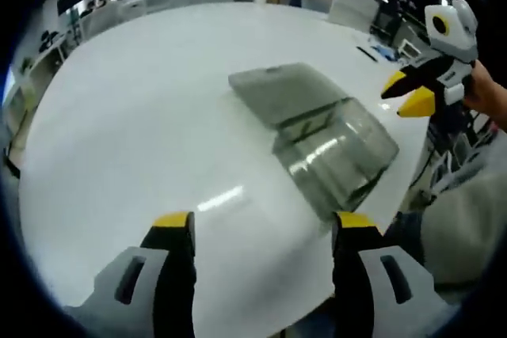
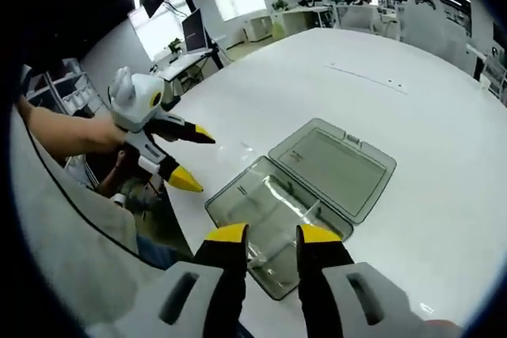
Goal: Insert the divider into the dual guide fixture by aligning both edges with the guide slots and pushing it downward to the bottom, including one-sided entry, uneven engagement, binding, and posture correction.
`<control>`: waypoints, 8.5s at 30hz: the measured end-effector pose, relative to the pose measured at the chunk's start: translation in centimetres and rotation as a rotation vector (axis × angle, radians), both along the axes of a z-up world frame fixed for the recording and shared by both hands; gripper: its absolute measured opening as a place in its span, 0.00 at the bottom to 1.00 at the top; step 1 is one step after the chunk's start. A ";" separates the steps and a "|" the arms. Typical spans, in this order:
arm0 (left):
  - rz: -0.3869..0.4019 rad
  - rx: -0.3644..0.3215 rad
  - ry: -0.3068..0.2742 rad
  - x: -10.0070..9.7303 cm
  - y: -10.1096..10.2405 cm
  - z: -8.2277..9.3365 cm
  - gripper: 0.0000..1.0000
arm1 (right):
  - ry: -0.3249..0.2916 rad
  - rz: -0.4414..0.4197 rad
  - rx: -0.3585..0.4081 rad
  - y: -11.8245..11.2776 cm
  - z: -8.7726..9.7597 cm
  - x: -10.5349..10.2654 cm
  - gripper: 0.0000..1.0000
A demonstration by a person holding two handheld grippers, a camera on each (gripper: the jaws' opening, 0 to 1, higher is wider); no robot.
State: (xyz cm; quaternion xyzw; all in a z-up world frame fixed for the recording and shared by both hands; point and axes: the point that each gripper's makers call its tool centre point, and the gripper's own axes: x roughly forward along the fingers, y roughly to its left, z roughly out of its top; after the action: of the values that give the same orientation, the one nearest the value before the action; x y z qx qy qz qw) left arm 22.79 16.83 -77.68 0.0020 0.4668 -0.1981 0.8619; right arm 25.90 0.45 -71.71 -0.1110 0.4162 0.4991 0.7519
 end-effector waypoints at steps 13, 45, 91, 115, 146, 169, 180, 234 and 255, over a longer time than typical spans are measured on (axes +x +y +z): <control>0.046 0.066 0.118 1.0 0.6 -2.0 0.54 | -0.023 0.007 0.013 -0.7 0.2 0.8 0.21; 0.068 0.161 0.197 1.5 0.6 -3.2 0.52 | -0.039 -0.036 0.031 -3.2 0.5 1.8 0.21; 0.100 0.292 0.272 2.5 2.1 -4.1 0.37 | -0.028 -0.040 0.058 -3.2 0.4 2.1 0.22; -0.005 0.303 0.253 2.5 2.1 -4.1 0.31 | -0.029 -0.043 0.045 -3.3 0.3 1.9 0.22; -0.051 0.240 0.197 1.8 2.8 -3.6 0.29 | -0.015 -0.076 0.056 -3.5 1.1 1.3 0.21; 0.006 0.119 0.165 0.7 2.7 -2.0 0.28 | -0.003 -0.087 0.082 -2.7 1.7 0.9 0.22; 0.035 -0.006 0.117 1.3 0.8 0.4 0.28 | 0.017 -0.120 0.122 -3.1 2.3 1.0 0.22; -0.150 -0.340 -0.164 4.2 -9.7 16.0 0.28 | 0.102 -0.136 0.550 -1.5 11.7 2.7 0.32; -0.177 -0.458 -0.189 4.1 -11.4 17.6 0.28 | 0.136 -0.089 0.613 -0.6 13.5 1.6 0.35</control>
State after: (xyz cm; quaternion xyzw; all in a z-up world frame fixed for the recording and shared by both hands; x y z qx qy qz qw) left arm 26.89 5.43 -60.09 -0.1340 0.3254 -0.3720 0.8590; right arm 27.54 -0.12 -58.25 0.1727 0.3001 0.5742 0.7418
